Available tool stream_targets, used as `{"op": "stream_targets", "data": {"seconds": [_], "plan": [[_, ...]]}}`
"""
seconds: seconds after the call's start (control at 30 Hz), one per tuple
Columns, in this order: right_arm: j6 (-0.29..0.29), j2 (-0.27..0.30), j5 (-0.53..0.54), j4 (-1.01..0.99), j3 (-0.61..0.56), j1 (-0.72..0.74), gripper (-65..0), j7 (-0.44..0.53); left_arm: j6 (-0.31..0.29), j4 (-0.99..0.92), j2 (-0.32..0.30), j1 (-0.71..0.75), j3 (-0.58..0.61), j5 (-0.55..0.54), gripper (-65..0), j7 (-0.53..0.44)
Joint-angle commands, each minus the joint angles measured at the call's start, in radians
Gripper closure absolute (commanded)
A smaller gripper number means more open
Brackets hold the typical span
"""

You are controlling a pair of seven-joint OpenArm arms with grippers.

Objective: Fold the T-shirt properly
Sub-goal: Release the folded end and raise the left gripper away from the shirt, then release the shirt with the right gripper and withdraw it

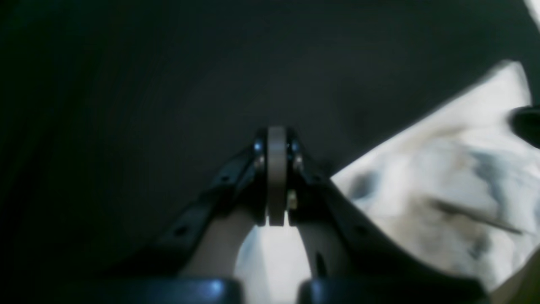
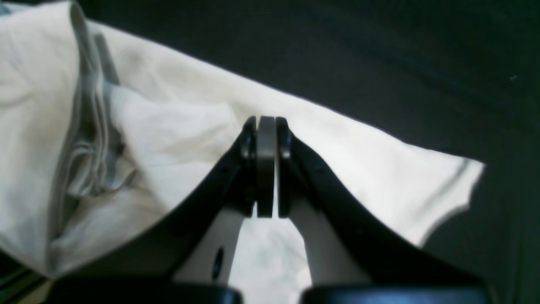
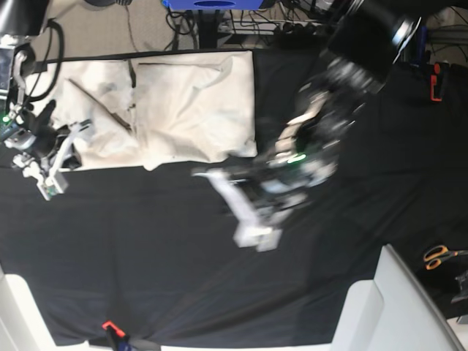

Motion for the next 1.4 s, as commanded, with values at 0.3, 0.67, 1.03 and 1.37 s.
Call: {"op": "stream_targets", "data": {"seconds": [0.3, 0.67, 1.03, 1.37], "plan": [[0.001, -0.157, 0.011, 0.043, 0.003, 0.033, -2.0, -0.083, -0.007, 0.154, -0.154, 0.475, -0.598, 0.003, 0.0, -0.021], [0.001, -0.185, 0.011, 0.012, -0.055, -0.01, -45.5, -0.085, -0.007, 0.148, -0.122, 0.607, -0.768, 0.005, 0.0, -0.023], [0.001, -0.186, 0.011, -0.081, -0.138, -0.009, -24.6, -0.077, -0.007, 0.108, -0.115, 0.593, -0.766, 0.005, 0.0, -0.023], [0.001, -0.185, 0.011, -0.081, -0.136, -0.032, -0.6, -0.083, -0.007, 0.074, -0.115, 0.593, -0.765, 0.005, 0.0, -0.023]]}}
